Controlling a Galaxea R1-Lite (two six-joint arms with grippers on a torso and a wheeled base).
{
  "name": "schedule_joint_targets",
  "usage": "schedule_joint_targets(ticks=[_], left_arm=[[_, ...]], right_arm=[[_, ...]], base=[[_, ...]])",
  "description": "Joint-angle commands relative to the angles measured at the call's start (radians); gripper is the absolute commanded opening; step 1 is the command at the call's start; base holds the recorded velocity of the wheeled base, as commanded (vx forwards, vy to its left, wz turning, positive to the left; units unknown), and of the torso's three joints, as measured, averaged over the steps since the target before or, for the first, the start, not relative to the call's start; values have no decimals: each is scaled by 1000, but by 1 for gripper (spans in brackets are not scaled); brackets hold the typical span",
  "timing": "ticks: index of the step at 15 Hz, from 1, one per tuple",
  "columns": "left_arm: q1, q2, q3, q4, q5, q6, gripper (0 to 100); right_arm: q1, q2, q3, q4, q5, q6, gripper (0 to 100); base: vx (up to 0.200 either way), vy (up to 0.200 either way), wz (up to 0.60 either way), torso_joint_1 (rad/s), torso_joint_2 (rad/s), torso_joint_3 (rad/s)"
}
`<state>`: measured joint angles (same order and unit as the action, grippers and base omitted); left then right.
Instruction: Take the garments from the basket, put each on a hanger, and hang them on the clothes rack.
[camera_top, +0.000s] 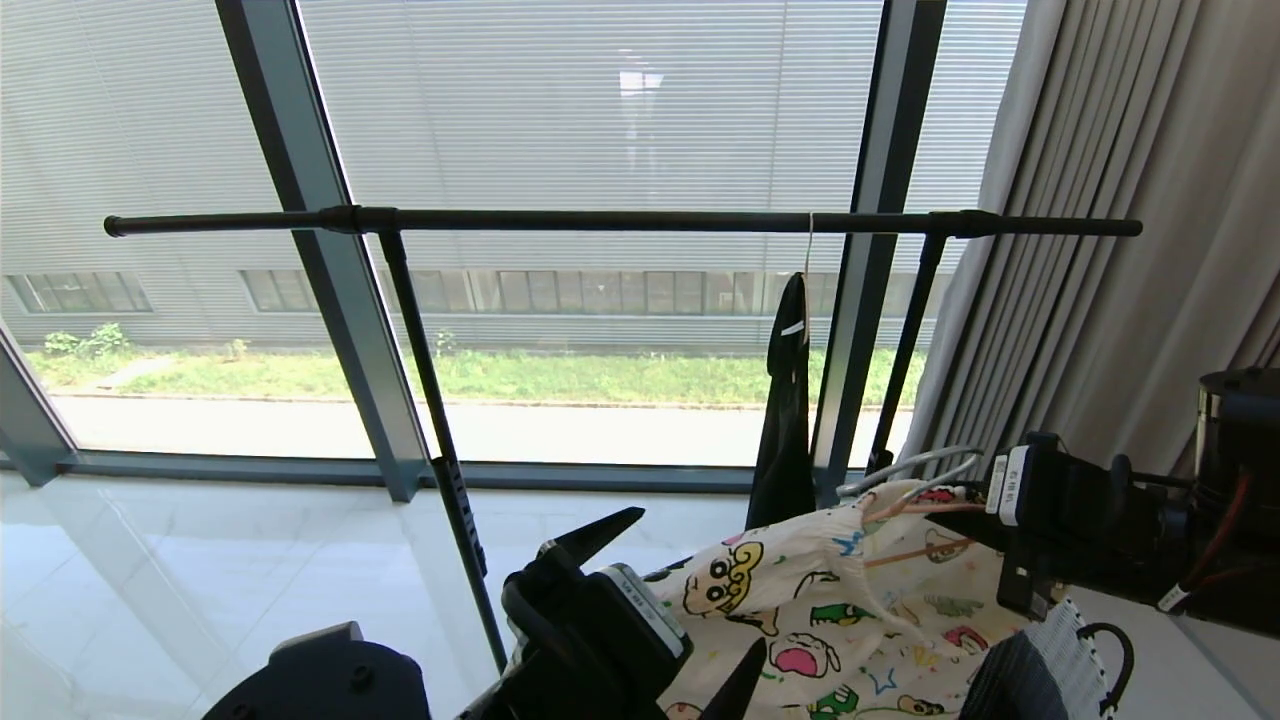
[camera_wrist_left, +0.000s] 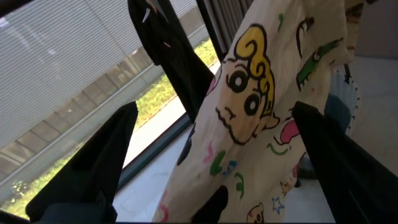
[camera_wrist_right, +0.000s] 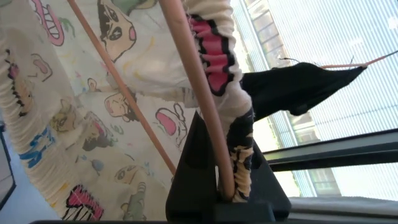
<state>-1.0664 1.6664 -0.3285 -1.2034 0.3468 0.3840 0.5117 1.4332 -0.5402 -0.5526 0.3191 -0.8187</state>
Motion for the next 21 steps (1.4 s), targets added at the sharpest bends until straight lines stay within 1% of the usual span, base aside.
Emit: schedule_joint_targets(ticks=[1,3,4,6,7,10,14,15,19,20,21], left_arm=[[59,-48,68,-1,0,-5,100],[138,-119,134,-2,-2,-31,100],[166,-152,197,-2,-3,-45,100],[206,-200,329,-1,-5,-47,100],[217,-215,329,18,-6,-56,100],[263,-165,327,19,-15,-60,100],[287,-152,325,16,-135,-59,100],[286,-152,324,16,-144,-59,0],[292,-134,270,16,-149,-60,0],[318,-123,258,16,-149,-59,0],[359,-119,252,16,-149,-57,0]], right_arm=[[-33,-8,19,-20,14,0,0],[-42,-22,40,-30,21,1,0],[-44,-23,42,-32,21,3,0],[-44,-23,37,-36,21,6,0],[-42,-23,37,-49,29,6,0],[-39,-36,28,-52,54,6,0],[-35,-62,28,-50,70,6,0],[-28,-62,28,-50,70,6,0],[-13,-63,20,-52,69,7,0],[-15,-66,20,-52,69,12,0],[-18,-76,20,-50,64,35,0]], base=[[0,0,0,0,0,0],[0,0,0,0,0,0],[0,0,0,0,0,0],[0,0,0,0,0,0],[0,0,0,0,0,0],[0,0,0,0,0,0],[0,0,0,0,0,0],[0,0,0,0,0,0],[0,0,0,0,0,0],[0,0,0,0,0,0],[0,0,0,0,0,0]])
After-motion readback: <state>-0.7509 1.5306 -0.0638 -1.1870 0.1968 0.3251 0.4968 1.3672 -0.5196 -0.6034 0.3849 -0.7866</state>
